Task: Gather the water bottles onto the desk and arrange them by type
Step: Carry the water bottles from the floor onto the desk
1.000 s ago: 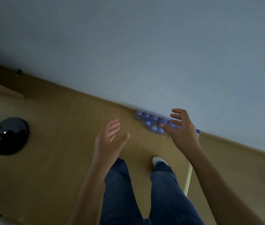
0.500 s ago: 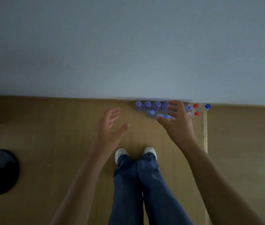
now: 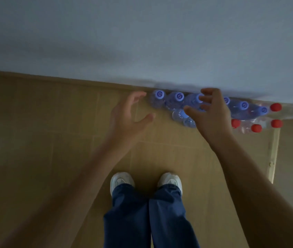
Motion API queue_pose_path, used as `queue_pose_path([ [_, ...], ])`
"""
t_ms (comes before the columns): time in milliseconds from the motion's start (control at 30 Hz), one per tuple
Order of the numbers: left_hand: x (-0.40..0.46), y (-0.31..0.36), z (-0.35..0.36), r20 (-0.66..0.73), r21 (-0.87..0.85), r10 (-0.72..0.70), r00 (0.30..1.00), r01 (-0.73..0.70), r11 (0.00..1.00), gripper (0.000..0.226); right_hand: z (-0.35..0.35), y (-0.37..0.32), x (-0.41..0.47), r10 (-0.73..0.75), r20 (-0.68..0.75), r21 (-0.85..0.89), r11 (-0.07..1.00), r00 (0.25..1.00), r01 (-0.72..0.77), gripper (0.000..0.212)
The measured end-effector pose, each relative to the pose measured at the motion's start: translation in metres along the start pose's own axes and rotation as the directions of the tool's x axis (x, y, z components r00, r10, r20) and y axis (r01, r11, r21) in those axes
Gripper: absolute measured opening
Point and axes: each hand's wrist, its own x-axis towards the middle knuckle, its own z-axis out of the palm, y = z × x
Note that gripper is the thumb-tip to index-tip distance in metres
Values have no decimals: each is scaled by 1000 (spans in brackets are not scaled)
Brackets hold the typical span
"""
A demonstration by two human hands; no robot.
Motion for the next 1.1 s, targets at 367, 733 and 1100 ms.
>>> queue_pose_path([
  [367, 96, -122, 96, -8, -6, 100, 995, -100, 995, 60, 77, 99, 105, -110, 58, -135, 984, 992, 117, 61],
  [733, 141, -161, 135, -29, -63, 198, 980, -199, 978, 51, 102, 118, 154, -133, 168, -300, 937, 977, 179, 61],
  [1100, 132, -163, 116, 1, -42, 200, 980, -200, 979, 54, 95, 106, 141, -118, 140, -344, 925, 983, 160, 55],
])
